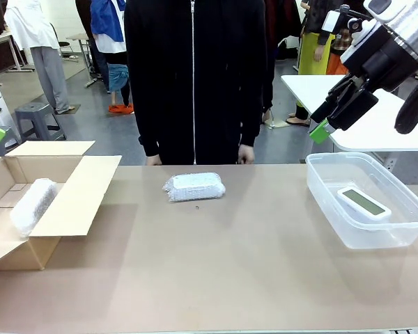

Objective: Separate and place wrapped and unwrapped clocks.
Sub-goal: Pick up the Digital clock indicated by the person.

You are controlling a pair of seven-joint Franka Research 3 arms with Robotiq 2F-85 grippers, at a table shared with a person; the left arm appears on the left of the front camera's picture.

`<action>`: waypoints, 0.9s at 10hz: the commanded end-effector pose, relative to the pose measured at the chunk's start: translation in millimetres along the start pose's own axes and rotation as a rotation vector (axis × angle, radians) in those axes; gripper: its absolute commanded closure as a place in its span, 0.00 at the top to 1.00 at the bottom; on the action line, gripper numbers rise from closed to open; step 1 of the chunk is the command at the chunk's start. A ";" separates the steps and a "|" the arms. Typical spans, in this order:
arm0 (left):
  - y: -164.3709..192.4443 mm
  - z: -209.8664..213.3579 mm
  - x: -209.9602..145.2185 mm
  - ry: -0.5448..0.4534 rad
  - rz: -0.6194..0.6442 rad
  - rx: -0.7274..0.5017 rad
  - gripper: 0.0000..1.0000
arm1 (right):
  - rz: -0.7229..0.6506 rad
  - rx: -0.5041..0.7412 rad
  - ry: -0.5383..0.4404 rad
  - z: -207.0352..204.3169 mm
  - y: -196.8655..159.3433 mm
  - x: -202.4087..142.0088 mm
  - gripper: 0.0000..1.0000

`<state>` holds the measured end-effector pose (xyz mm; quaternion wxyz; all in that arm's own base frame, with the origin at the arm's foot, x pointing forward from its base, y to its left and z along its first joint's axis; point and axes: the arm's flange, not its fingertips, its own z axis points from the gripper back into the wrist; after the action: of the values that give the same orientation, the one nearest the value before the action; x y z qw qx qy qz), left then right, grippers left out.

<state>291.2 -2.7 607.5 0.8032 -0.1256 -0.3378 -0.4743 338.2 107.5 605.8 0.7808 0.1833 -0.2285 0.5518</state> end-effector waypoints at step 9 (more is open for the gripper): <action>-1.3 2.2 2.0 0.009 0.016 -0.001 1.00 | 0.007 0.012 -0.015 -0.5 -1.1 -0.1 1.00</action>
<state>291.3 -2.6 607.6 0.8029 -0.1274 -0.3382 -0.4741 338.2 107.5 605.8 0.7808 0.1833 -0.2285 0.5518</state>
